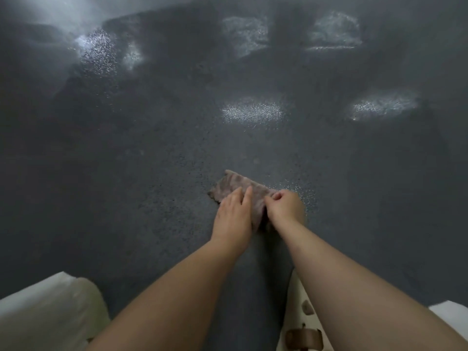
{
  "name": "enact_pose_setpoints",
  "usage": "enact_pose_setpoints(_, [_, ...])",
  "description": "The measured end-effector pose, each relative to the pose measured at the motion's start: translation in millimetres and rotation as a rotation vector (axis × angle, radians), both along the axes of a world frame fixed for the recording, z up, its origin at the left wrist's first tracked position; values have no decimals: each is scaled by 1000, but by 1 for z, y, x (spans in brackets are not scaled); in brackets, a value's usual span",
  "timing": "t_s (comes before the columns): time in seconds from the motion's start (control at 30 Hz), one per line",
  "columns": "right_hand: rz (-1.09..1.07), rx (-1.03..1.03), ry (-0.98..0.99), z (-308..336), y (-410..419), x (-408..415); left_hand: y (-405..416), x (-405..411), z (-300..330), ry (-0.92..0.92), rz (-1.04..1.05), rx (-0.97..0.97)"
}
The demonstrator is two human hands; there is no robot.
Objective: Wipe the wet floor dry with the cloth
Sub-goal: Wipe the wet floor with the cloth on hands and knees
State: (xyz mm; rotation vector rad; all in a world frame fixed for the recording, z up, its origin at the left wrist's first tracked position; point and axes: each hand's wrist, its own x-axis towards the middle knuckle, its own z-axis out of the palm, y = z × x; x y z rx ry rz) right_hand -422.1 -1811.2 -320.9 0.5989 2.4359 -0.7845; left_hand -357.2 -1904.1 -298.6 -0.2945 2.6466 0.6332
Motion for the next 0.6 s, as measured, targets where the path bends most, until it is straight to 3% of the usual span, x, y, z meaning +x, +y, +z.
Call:
enact_pose_setpoints(0.17, [-19, 137, 315, 6, 33, -2, 8, -26, -8, -21, -75, -49])
enact_pose_setpoints(0.3, [-108, 123, 452, -6, 45, 2, 32, -41, -24, -143, -331, -146])
enact_pose_setpoints(0.5, [108, 185, 594, -22, 29, 2, 25, -51, -42, -103, -437, -245])
enact_pose_setpoints(0.6, [268, 273, 539, -25, 26, 2, 4, -60, -43, -77, -408, -256])
